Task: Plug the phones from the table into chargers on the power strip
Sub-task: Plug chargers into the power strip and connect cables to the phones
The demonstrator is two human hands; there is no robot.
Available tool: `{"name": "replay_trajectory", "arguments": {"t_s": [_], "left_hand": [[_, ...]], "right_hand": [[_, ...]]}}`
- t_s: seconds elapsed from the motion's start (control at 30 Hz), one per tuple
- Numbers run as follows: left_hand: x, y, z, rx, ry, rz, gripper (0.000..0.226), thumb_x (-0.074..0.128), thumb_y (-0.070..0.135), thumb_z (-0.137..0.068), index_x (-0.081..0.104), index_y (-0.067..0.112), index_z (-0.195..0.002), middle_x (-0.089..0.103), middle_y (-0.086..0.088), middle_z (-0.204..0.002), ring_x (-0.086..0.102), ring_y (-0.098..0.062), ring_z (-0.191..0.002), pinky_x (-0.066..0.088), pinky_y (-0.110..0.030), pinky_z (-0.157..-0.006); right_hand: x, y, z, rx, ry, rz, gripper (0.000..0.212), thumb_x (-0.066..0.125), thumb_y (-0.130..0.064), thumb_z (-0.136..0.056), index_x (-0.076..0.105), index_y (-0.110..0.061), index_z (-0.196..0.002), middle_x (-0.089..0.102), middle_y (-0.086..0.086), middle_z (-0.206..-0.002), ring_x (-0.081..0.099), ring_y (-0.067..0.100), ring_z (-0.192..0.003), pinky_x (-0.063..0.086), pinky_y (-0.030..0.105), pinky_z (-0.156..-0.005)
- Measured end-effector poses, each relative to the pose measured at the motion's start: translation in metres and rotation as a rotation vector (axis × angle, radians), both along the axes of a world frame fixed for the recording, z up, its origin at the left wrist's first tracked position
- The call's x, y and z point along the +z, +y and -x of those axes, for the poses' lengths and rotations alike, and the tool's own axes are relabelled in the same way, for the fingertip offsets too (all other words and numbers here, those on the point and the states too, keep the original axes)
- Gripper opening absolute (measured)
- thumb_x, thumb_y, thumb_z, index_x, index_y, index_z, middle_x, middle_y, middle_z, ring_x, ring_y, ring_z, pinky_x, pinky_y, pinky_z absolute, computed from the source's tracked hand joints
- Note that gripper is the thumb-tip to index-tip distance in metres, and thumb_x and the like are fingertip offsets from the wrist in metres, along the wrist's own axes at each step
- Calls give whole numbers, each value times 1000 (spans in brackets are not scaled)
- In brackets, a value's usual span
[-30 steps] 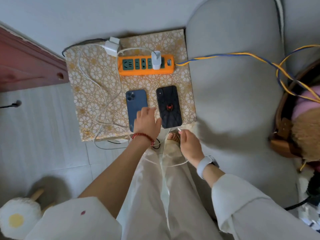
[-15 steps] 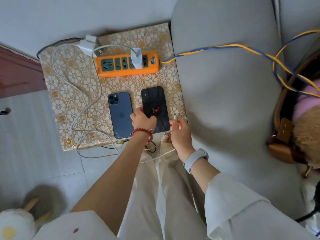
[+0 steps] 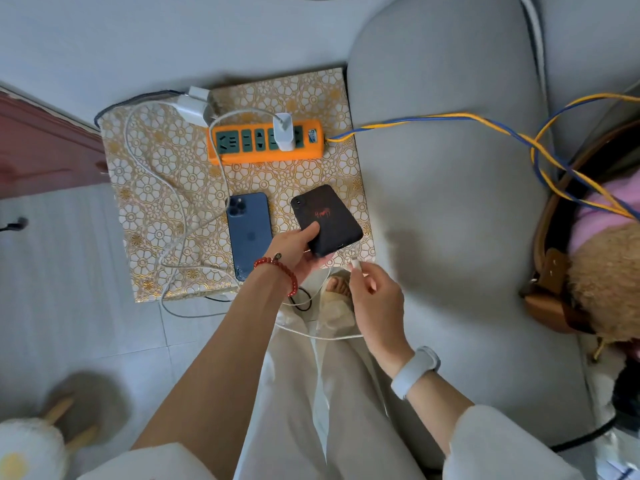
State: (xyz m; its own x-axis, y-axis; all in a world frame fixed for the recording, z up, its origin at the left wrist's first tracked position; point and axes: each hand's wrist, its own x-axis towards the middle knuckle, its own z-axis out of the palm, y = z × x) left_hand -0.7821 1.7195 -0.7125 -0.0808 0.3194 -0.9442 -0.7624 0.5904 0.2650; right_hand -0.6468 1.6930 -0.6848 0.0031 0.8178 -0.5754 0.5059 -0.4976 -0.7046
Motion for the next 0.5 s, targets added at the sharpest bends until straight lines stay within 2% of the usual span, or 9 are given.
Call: {"name": "replay_trajectory", "arguments": {"t_s": [0.1, 0.17, 0.23, 0.4, 0.5], "left_hand": [[2, 3, 0, -21, 8, 5, 12, 51, 10, -90, 51, 5, -79, 58, -9, -81, 60, -17, -69, 51, -32, -70], [4, 2, -1, -31, 24, 8, 13, 51, 9, -90, 51, 5, -77, 59, -9, -80, 60, -17, -68, 49, -32, -73], [5, 2, -2, -9, 12, -6, 13, 50, 8, -90, 51, 4, -78, 60, -11, -84, 61, -18, -70, 50, -35, -70], [12, 5, -5, 30, -13, -3, 10, 49, 6, -90, 50, 2, -81, 56, -20, -105, 58, -28, -95, 55, -28, -47], [13, 5, -6, -8, -1, 6, 11, 48, 7, -91, 50, 4, -81, 54, -24, -123, 57, -32, -109, 54, -28, -52]], "right_hand": [[10, 1, 8, -25, 21, -21, 17, 54, -23, -89, 65, -23, -76, 66, 18, -77, 54, 25, -73, 41, 11, -53], [14, 8, 12, -5, -20, -21, 18, 55, -25, -88, 66, -18, -75, 65, 25, -80, 56, 33, -78, 50, 33, -65], [16, 16, 14, 36, -65, -13, 20, 55, -24, -87, 68, -12, -77, 65, 27, -81, 57, 38, -81, 50, 44, -70], [15, 26, 15, 101, -130, -18, 26, 54, -24, -86, 66, -2, -80, 64, 26, -78, 55, 41, -82, 44, 37, -62], [15, 21, 14, 104, -129, 7, 27, 54, -23, -86, 64, 2, -84, 64, 29, -82, 55, 42, -85, 49, 44, -69]]}}
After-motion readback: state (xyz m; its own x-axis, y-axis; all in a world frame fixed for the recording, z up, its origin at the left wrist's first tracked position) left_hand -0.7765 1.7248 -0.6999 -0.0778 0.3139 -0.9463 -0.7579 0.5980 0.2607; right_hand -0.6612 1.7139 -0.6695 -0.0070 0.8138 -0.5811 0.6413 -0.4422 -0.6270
